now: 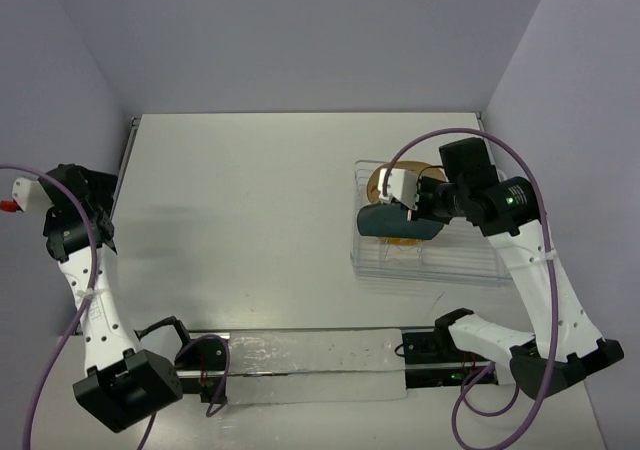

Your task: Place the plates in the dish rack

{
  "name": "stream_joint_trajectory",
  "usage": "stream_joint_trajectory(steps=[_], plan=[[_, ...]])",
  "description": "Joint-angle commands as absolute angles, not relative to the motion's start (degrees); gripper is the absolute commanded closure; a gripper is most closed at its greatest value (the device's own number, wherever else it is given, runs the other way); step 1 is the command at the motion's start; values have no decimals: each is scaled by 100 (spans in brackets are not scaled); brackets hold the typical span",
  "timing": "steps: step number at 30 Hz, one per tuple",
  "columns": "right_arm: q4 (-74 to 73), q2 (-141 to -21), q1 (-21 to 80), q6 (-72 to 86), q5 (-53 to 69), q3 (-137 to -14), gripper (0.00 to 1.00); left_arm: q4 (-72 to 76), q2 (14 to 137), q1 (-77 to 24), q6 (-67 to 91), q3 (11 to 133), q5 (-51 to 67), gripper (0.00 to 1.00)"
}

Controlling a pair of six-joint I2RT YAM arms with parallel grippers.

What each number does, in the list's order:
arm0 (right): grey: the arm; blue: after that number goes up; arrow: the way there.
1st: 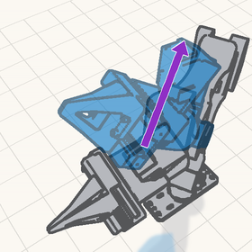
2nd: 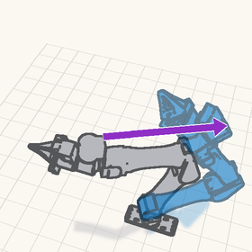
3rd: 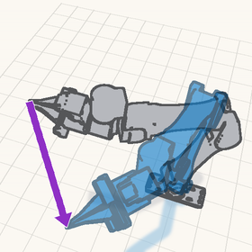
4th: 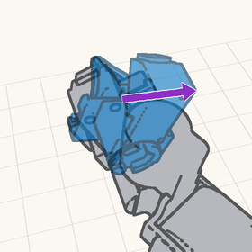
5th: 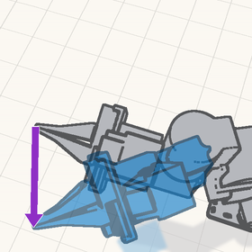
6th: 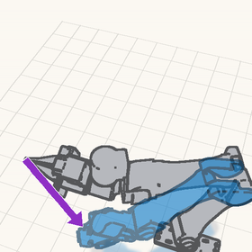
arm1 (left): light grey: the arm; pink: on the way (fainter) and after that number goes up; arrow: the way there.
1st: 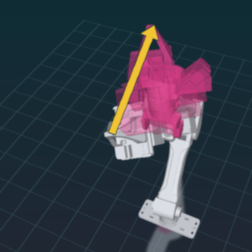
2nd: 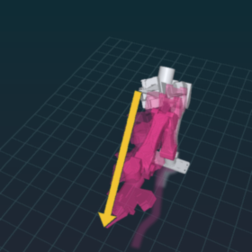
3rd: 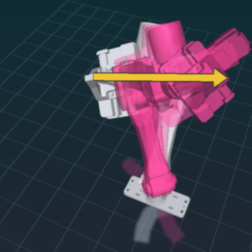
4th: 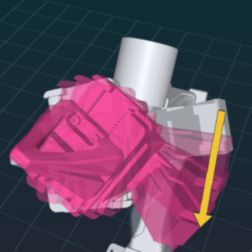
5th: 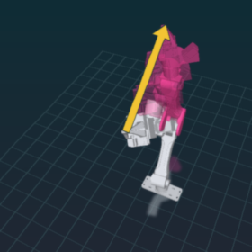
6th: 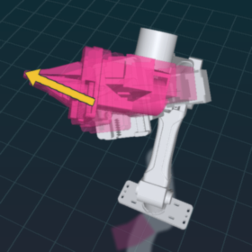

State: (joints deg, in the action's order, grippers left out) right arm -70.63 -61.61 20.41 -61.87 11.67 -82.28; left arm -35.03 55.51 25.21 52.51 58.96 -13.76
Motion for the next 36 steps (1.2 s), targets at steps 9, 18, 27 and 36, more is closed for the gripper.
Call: stream_joint_trajectory(steps=[9,18,27,36], plan=[[-5607,-5907,1725,-5931,737,-7822,100,-3551,5438,2522,5282,5825,-1715,1],[-5937,-5781,1614,-6135,1117,-7902,100,-3557,5557,2522,5228,5807,-1723,1],[-6118,-5756,1564,-6134,1232,-8367,100,-3507,5695,2522,5229,5774,-1653,1],[-6534,-5656,1499,-6240,1564,-8135,100,-3556,5700,2522,5146,5783,-1908,1]])
